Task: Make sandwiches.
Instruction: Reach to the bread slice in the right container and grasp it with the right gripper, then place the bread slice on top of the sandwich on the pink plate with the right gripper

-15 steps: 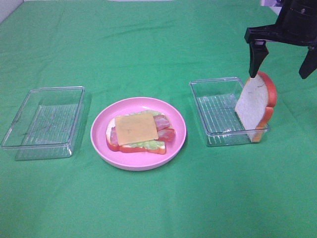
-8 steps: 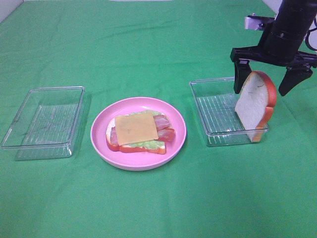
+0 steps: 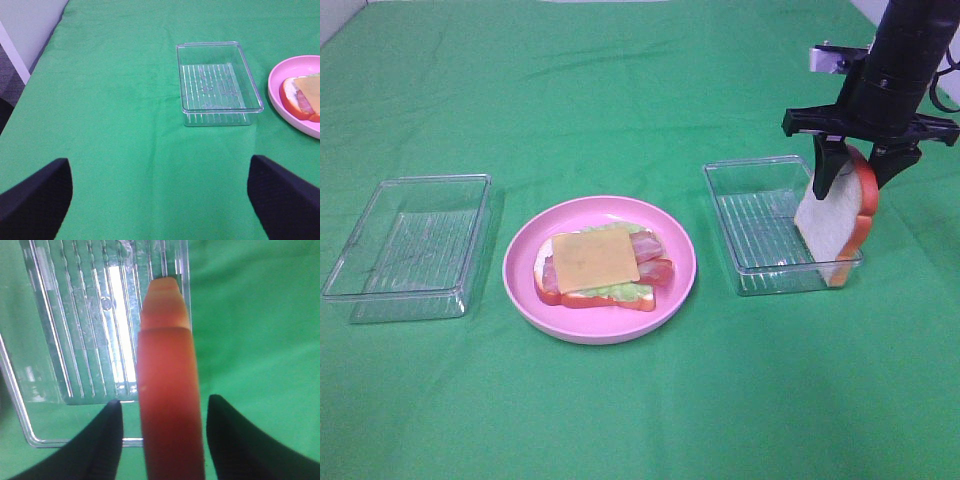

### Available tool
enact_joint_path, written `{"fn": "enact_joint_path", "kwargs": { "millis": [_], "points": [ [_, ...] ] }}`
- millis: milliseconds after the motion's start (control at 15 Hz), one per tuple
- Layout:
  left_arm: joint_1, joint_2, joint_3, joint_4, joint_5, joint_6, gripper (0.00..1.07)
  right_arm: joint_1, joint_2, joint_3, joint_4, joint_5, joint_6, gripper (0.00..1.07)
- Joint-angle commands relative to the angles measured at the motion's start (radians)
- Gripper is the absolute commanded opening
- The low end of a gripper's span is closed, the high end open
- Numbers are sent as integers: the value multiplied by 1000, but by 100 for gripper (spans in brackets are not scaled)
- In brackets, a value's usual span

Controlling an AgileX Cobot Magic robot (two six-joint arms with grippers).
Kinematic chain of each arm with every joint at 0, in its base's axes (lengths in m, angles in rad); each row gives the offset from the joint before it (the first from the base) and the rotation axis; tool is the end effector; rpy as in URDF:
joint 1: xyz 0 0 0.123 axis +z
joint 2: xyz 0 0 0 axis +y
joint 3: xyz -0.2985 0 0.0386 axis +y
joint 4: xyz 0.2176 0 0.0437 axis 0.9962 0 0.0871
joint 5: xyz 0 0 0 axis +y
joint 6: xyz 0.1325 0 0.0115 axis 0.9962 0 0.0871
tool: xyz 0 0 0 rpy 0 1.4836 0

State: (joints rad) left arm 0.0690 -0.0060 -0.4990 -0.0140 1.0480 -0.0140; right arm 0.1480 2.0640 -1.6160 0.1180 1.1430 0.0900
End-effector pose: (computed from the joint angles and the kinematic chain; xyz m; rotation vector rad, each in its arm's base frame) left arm -0.0099 -0.0023 0.2447 -0.0835 2.0248 0.0180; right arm 0.3930 0.0730 0.1809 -0.0194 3.0829 0.1793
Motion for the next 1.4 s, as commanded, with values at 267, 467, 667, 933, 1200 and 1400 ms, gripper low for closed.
{"fn": "enact_joint_path", "kwargs": {
  "millis": [267, 467, 667, 933, 1200, 1400],
  "points": [
    [-2, -21, 1, -3, -5, -4, 88, -4, 9, 4, -10, 11, -17, 42],
    [-2, -21, 1, -3, -5, -4, 88, -4, 9, 4, -11, 23, -9, 9],
    [-2, -21, 1, -3, -5, -4, 88, -4, 3, 4, -11, 39, 0, 0],
    [-2, -21, 1, -3, -5, -4, 88, -4, -114, 3, 13, 79, 15, 0],
    [-2, -21, 1, -3, -5, -4, 88, -4, -285, 3, 23, 63, 14, 0],
    [-2, -21, 1, -3, -5, -4, 88, -2, -396, 84, 265, -2, -70, 0]
  ]
}}
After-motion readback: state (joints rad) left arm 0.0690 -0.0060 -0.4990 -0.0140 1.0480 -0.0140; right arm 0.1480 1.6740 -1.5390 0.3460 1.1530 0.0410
